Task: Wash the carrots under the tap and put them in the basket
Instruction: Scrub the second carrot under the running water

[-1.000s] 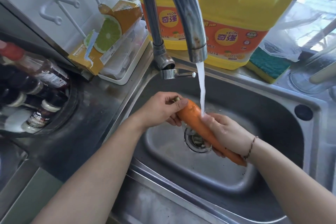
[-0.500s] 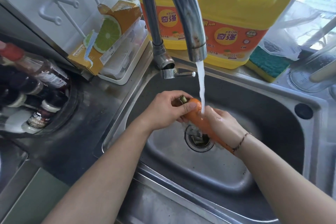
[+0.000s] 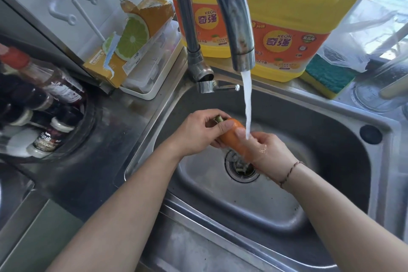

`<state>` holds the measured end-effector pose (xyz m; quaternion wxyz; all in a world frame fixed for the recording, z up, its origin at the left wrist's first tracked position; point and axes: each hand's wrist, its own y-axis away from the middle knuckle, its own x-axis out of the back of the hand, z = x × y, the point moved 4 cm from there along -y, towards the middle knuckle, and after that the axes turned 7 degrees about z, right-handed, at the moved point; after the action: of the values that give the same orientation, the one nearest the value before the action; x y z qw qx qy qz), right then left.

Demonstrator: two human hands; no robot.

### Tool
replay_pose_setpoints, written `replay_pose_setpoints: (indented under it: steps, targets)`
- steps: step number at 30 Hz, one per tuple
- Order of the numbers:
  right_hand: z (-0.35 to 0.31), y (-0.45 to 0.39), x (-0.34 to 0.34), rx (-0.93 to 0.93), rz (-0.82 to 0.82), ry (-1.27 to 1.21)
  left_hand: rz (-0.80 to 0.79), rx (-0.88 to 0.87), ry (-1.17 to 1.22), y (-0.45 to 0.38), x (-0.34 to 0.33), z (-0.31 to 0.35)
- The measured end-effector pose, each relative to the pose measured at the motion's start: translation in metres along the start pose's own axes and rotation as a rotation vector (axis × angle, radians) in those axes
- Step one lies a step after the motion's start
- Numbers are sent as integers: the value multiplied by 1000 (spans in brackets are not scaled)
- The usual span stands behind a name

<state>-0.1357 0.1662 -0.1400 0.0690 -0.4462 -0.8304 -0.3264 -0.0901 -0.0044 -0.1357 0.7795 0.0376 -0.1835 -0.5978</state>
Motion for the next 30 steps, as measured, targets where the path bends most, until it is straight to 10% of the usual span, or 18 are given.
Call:
replay_pose_setpoints:
  steps: [17, 23, 30]
  targets:
    - [2, 16, 10, -57, -965, -868, 158, 141, 75, -4, 22, -4]
    - [2, 12, 19, -43, -879, -786, 267, 147, 54, -8, 32, -6]
    - [1, 0, 28, -12, -340, -732, 223, 183, 228, 0, 59, -15]
